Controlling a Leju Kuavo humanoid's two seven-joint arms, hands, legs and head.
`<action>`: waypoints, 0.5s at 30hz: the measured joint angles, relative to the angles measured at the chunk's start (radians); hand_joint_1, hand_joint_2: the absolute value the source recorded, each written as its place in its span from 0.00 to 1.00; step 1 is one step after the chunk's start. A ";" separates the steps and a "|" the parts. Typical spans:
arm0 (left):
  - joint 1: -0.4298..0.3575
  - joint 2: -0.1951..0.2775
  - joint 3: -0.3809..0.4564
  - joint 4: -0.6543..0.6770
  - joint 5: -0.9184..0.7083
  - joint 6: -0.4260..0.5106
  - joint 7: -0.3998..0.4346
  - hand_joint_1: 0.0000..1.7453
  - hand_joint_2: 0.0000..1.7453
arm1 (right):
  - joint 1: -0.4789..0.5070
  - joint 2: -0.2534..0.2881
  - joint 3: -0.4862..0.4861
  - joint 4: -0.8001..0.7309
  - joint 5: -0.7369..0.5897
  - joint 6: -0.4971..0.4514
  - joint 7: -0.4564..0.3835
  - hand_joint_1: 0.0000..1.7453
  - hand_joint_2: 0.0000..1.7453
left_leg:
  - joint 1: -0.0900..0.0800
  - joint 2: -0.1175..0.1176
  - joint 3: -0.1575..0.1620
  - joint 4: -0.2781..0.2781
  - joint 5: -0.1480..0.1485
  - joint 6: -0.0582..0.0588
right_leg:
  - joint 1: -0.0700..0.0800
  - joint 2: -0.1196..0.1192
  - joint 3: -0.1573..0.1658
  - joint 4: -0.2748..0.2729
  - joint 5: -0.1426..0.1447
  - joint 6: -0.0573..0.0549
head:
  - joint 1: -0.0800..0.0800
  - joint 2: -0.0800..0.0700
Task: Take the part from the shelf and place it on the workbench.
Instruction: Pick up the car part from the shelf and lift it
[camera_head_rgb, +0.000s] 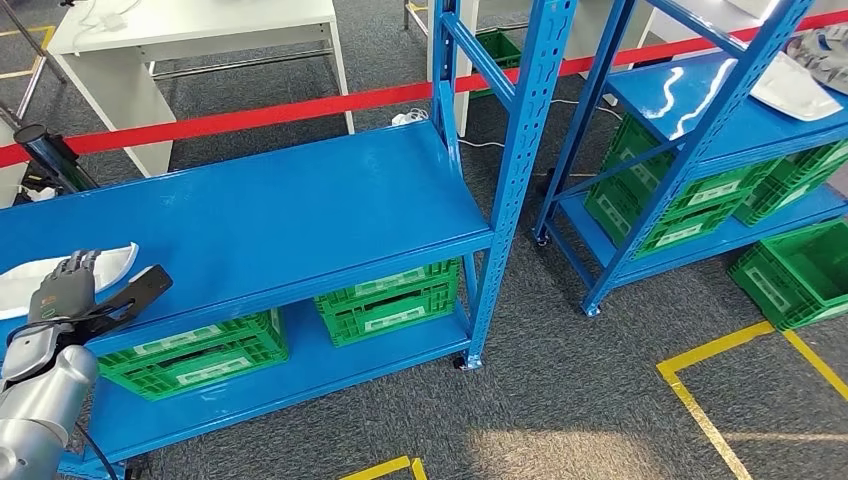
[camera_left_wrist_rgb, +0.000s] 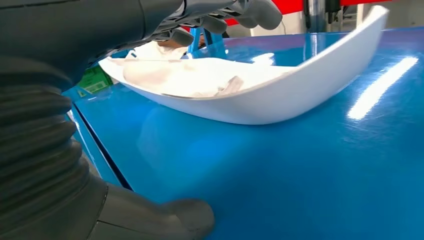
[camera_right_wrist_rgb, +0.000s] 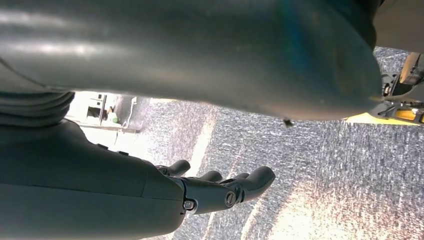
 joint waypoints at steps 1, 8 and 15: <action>-0.001 0.003 0.000 0.004 0.000 0.007 0.003 0.00 1.00 | 0.000 0.000 0.000 0.000 0.000 0.000 0.000 0.00 0.00 | 0.000 0.000 0.000 0.000 0.000 0.000 | 0.000 0.000 0.000 0.000 0.000 0.000 | 0.000 0.000; 0.001 0.006 0.000 0.023 0.008 0.087 0.015 0.18 1.00 | 0.000 0.000 0.000 0.000 -0.002 0.000 0.000 0.00 0.00 | 0.000 0.000 0.001 0.000 0.000 -0.001 | 0.000 0.000 0.001 0.000 0.000 0.000 | 0.000 0.000; 0.010 0.006 0.001 0.029 0.027 0.119 0.005 0.36 1.00 | 0.000 0.000 0.000 0.000 -0.001 -0.002 0.000 0.00 0.00 | 0.000 0.000 0.001 0.000 -0.001 -0.001 | 0.000 0.000 0.001 0.000 -0.001 -0.001 | 0.000 0.000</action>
